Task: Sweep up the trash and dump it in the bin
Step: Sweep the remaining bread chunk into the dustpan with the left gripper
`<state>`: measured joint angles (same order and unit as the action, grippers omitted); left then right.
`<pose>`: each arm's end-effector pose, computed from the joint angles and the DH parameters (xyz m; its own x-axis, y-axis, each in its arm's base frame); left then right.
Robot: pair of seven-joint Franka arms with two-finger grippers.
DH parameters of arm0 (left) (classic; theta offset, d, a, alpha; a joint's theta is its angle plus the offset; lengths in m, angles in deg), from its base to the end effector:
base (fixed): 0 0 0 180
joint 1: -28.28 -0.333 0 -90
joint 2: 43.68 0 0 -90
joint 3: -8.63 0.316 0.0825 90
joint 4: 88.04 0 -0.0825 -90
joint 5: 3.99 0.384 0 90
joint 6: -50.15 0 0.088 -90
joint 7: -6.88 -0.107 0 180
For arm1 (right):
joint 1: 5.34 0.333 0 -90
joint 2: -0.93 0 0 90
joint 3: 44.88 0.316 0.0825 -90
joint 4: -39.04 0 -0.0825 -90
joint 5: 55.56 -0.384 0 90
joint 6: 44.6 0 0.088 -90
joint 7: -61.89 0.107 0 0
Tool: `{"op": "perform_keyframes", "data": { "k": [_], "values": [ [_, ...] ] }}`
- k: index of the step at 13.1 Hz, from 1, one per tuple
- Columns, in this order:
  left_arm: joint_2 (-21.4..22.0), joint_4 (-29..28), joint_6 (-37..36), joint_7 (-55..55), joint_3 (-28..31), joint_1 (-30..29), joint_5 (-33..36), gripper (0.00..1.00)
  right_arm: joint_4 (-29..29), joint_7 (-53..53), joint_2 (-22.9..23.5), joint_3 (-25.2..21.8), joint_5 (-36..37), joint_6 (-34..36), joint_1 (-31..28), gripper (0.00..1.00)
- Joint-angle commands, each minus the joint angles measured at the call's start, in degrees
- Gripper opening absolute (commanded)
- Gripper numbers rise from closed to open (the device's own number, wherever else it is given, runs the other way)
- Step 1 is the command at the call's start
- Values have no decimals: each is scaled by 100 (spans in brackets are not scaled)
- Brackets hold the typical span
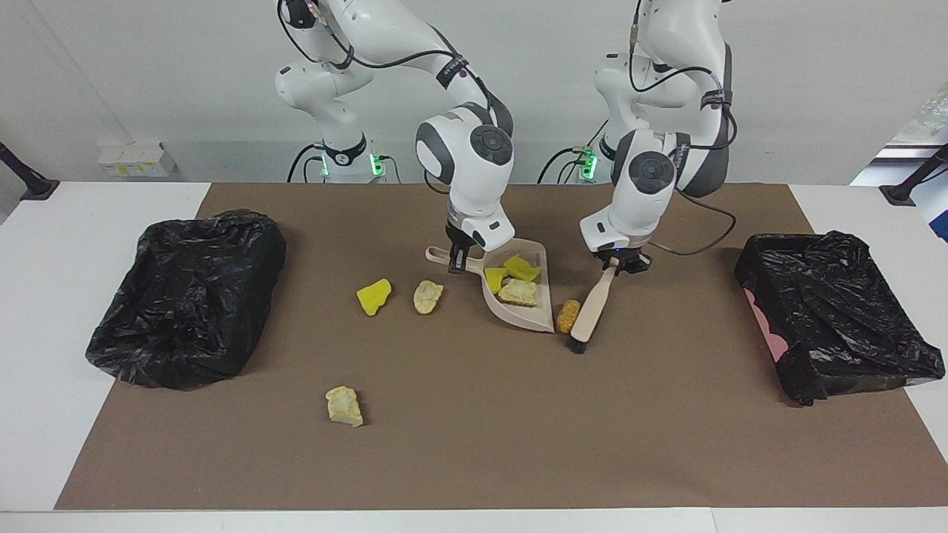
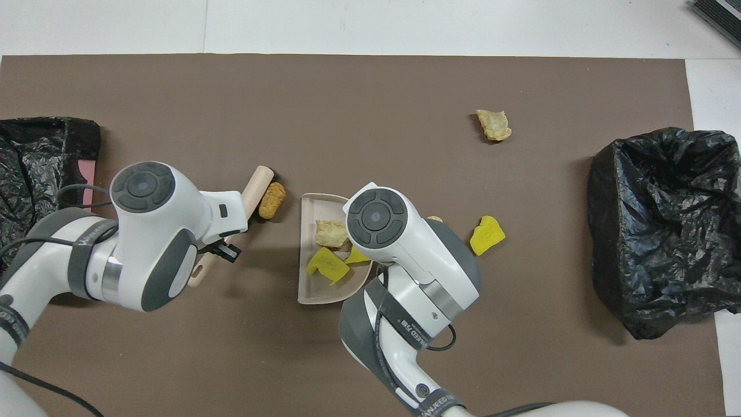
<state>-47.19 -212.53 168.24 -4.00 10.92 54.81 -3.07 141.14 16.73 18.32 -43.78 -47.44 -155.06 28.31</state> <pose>0.4775 -0.2142 0.3514 0.8000 -0.5749 -0.1719 -0.5810 -0.8137 0.0177 0.5142 0.3438 0.3738 0.1109 0.9744 -0.1957 0.9924 -0.1191 -0.0305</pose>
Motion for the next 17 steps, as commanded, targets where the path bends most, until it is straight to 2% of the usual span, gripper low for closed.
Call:
{"op": "perform_keyframes", "data": {
  "k": [1, 3, 6, 8, 10, 17],
  "values": [
    [228, -224, -59, 514, 87, 501, -468, 0, 170, -89, -113, 57, -13, -143, -183, 0],
    [228, -181, -6, 1164, 87, 782, -671, 0, 231, -89, -131, 57, -30, -204, -192, 0],
    [193, -66, -110, 1702, 113, 784, -724, 0, 302, -160, -148, 57, -30, -248, -209, 0],
    [132, 100, -312, 1948, 149, 713, -724, 0, 467, -290, -157, 57, -292, -624, -288, 0],
    [201, 171, -471, 2343, 166, 600, -689, 0, 828, -633, -236, 57, -750, -1309, -420, 0],
    [315, 163, -384, 3960, 123, 686, -355, 0, 706, -1055, -297, 57, -997, -1365, -639, 0]
  ]
}}
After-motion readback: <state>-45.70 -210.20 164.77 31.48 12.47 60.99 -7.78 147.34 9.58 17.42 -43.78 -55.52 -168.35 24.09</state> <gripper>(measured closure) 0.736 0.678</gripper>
